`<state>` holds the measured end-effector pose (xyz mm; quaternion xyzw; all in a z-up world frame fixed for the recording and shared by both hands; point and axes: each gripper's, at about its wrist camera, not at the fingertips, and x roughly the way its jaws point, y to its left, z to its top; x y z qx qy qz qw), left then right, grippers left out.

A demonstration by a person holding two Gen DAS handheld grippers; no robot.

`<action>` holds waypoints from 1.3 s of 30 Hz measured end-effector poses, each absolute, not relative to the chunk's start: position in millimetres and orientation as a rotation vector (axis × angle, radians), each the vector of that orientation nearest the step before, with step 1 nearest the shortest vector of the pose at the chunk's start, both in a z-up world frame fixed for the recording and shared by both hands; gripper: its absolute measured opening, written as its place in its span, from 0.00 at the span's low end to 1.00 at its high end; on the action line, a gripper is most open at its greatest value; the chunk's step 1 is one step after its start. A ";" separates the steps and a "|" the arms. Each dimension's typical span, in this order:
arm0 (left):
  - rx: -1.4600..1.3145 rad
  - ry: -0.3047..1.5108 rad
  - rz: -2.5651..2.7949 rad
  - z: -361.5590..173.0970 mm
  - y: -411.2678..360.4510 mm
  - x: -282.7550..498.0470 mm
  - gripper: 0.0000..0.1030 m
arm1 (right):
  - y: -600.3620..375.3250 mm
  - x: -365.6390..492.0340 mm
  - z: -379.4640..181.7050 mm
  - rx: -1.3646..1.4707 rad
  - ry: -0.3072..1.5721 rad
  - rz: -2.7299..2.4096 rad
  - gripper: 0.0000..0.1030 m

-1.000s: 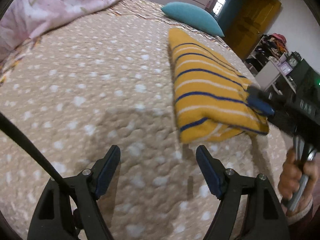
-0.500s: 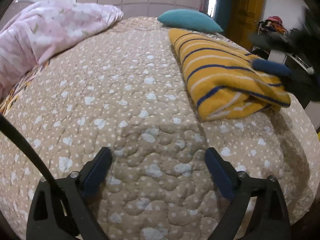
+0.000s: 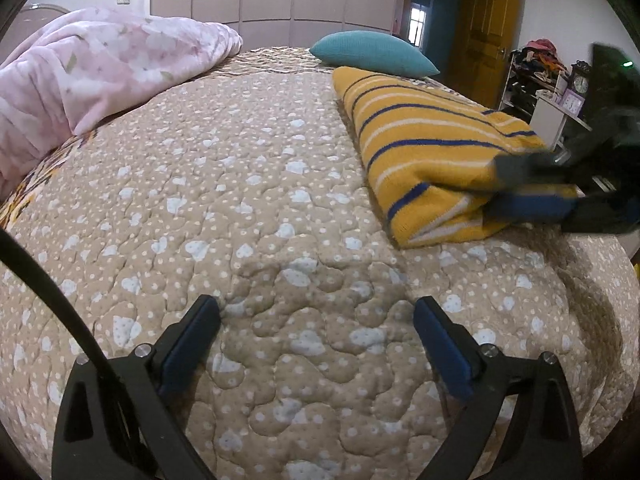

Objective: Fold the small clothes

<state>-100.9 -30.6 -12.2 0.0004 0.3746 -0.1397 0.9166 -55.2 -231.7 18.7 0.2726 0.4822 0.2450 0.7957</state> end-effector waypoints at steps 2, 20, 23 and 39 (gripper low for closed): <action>0.002 0.768 -0.286 -12.3 -30.6 -100.9 0.95 | -243.7 -60.9 36.9 0.575 0.961 0.543 0.44; 0.009 0.778 -0.284 -11.4 -31.3 -100.4 0.96 | -294.2 -93.6 53.9 0.358 0.743 -0.012 0.61; 0.014 0.793 -0.272 -10.1 -32.6 -99.5 0.96 | -303.7 -120.6 42.0 0.396 0.755 -0.039 0.61; 0.032 0.866 -0.173 -6.2 -41.2 -100.9 0.98 | -282.1 -171.1 0.1 0.243 0.768 -0.178 0.80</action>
